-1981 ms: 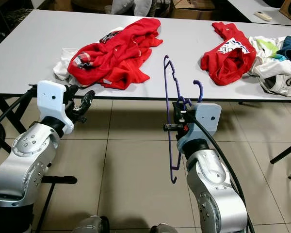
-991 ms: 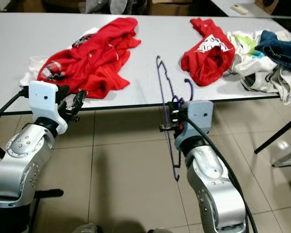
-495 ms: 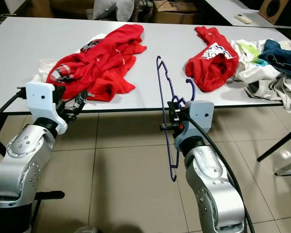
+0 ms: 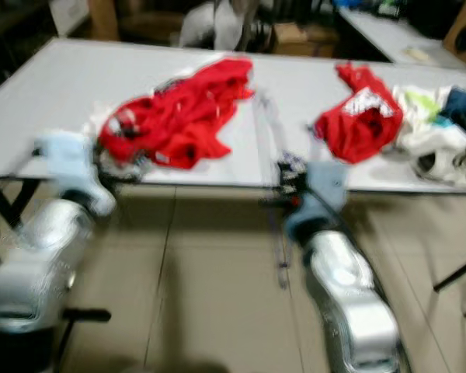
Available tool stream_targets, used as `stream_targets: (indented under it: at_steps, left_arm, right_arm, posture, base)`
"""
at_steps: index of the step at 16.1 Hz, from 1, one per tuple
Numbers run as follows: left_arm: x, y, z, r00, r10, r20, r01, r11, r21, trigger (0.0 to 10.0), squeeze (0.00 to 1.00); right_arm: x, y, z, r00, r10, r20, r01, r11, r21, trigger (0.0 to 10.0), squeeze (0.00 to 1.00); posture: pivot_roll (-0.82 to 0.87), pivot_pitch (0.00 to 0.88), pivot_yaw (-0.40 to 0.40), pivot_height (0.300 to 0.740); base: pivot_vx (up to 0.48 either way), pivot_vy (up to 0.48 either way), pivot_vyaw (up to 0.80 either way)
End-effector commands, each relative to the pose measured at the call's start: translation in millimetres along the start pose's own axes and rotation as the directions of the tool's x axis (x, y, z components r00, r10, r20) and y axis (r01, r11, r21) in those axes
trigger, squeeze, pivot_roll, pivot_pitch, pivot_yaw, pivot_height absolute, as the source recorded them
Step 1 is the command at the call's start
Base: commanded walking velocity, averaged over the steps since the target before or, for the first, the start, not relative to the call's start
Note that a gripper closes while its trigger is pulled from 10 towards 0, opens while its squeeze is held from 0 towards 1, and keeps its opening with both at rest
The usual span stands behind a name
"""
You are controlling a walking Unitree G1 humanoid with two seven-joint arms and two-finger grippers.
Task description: Hang hanger
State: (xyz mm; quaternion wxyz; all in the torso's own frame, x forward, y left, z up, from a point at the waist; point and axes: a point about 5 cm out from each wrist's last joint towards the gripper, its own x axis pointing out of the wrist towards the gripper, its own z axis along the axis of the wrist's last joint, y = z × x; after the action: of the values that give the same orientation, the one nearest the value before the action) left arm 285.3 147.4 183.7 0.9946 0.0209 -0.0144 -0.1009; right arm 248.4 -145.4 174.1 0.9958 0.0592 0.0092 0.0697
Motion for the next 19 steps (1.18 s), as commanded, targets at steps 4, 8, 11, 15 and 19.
stream_targets:
  at_steps: [4, 8, 11, 15, 19]
  left_arm:
    - [-4.9, 10.2, -0.1, 1.0, 0.025, -0.004, -0.025, 0.999, 0.035, 10.0, 1.0]
    - [-1.5, 10.7, 1.6, 1.0, 0.023, 0.001, -0.023, 0.999, 0.043, 10.0, 1.0]
    - [0.7, 9.3, 2.3, 1.0, 0.009, 0.002, -0.009, 0.999, 0.045, 10.0, 1.0]
    - [4.4, 8.1, 3.7, 1.0, 0.002, 0.008, -0.003, 0.999, 0.051, 10.0, 1.0]
    - [5.9, 10.1, 4.1, 1.0, 0.005, 0.014, -0.006, 0.998, 0.055, 10.0, 1.0]
  right_arm:
    - [2.3, 6.4, 2.3, 0.999, 0.027, 0.042, -0.027, 0.999, -0.023, 10.0, 0.0]
    - [0.8, 4.8, -1.7, 1.0, 0.011, 0.014, -0.011, 0.999, -0.036, 10.0, 0.0]
    - [0.7, 2.2, -1.6, 1.0, -0.012, 0.022, 0.013, 0.999, -0.044, 10.0, 0.0]
    - [1.6, 5.9, -1.4, 0.999, 0.018, 0.026, -0.017, 0.999, -0.039, 10.0, 0.0]
    - [3.4, 8.3, -1.5, 0.999, 0.028, 0.036, -0.024, 0.996, -0.09, 10.0, 0.0]
  posture:
    - [0.04, 0.044, -0.057, 0.74]
    - [0.04, 0.046, -0.039, 0.74]
    - [0.04, 0.044, -0.028, 0.74]
    - [0.04, 0.038, -0.03, 0.74]
    - [0.04, 0.03, -0.032, 0.74]
  base:
    - [0.315, 0.0, 0.0]
    - [0.314, 0.0, 0.0]
    - [0.315, 0.0, 0.0]
    - [0.313, 0.0, 0.0]
    - [0.316, 0.0, 0.0]
